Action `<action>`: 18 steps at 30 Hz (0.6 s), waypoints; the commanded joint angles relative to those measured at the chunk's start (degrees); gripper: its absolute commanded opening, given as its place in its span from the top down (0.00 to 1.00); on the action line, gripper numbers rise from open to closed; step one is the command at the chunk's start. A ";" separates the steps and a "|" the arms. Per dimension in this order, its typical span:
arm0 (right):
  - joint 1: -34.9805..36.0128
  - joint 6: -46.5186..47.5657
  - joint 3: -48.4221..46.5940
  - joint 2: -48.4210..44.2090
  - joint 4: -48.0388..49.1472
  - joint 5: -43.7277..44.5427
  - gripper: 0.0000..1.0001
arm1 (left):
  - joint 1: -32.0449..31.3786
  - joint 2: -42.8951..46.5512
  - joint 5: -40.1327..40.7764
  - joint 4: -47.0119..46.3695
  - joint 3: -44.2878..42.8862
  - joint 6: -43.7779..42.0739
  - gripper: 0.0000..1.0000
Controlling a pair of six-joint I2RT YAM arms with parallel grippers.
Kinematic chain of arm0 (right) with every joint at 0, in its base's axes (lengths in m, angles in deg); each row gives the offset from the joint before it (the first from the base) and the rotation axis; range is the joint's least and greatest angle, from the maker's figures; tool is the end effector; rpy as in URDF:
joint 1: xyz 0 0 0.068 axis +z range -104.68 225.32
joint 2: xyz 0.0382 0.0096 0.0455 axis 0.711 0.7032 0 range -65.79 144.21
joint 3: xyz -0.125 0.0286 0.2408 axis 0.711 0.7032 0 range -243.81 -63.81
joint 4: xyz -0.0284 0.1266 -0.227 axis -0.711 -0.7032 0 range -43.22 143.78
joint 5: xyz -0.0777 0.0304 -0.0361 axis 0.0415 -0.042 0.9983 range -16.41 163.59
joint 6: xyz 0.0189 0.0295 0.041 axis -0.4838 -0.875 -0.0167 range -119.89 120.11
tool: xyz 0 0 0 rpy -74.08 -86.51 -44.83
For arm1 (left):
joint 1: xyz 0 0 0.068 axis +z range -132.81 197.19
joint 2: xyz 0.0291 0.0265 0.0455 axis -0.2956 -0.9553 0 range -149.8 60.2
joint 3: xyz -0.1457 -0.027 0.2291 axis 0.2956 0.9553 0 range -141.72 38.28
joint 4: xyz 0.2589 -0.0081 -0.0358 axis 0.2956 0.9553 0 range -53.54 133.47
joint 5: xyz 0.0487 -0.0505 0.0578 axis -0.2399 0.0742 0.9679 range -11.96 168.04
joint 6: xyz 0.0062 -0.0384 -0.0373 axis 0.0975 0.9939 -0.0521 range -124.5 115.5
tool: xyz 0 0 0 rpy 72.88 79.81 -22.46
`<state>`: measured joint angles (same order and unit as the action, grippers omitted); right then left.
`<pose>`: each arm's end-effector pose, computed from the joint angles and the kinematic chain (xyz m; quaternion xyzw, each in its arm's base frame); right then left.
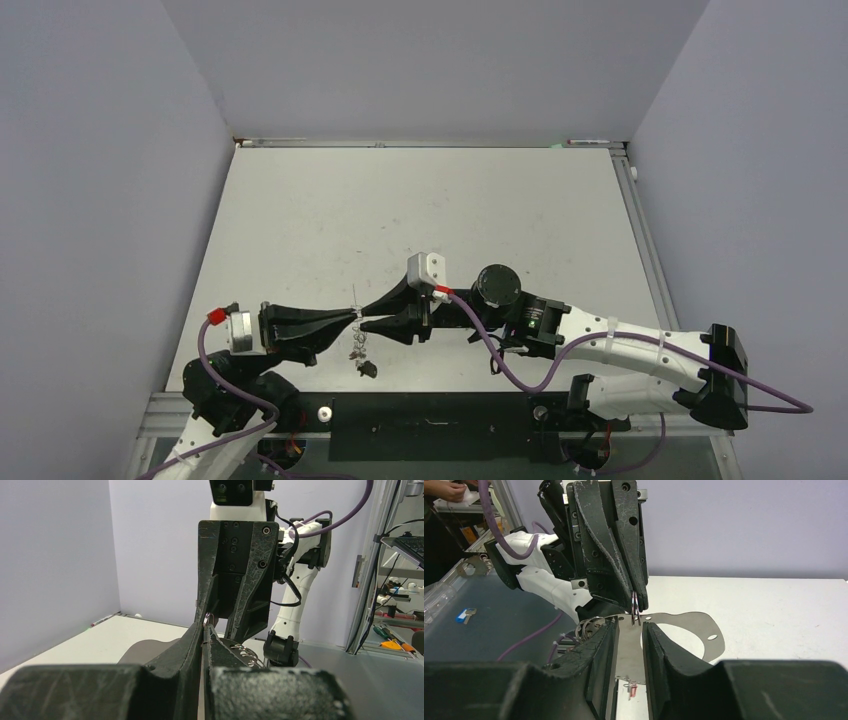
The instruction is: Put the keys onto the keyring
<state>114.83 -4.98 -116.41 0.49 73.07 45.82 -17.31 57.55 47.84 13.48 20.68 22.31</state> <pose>0.0792 0.2598 0.3659 -0.4980 0.4569 0.5641 0.4744 0.0394 -0.0488 0.3114 0.2619 0.4071 -0.5406 0.6880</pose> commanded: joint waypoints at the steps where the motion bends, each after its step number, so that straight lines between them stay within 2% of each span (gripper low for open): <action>1: 0.35 1.08 -2.29 -0.15 2.78 1.67 0.74 | 0.47 -0.47 1.10 -3.07 -0.68 1.04 1.00; 9: 0.41 1.56 -3.06 0.32 2.53 2.98 0.75 | 0.66 -0.77 0.81 -3.29 -0.69 1.27 1.00; 18: 0.52 2.39 -3.97 1.28 1.83 3.77 0.83 | 0.92 -1.10 0.67 -3.40 -0.68 1.48 1.00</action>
<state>115.16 -3.88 -117.24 0.82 73.00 47.79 -16.70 57.13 48.52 13.40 20.68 22.35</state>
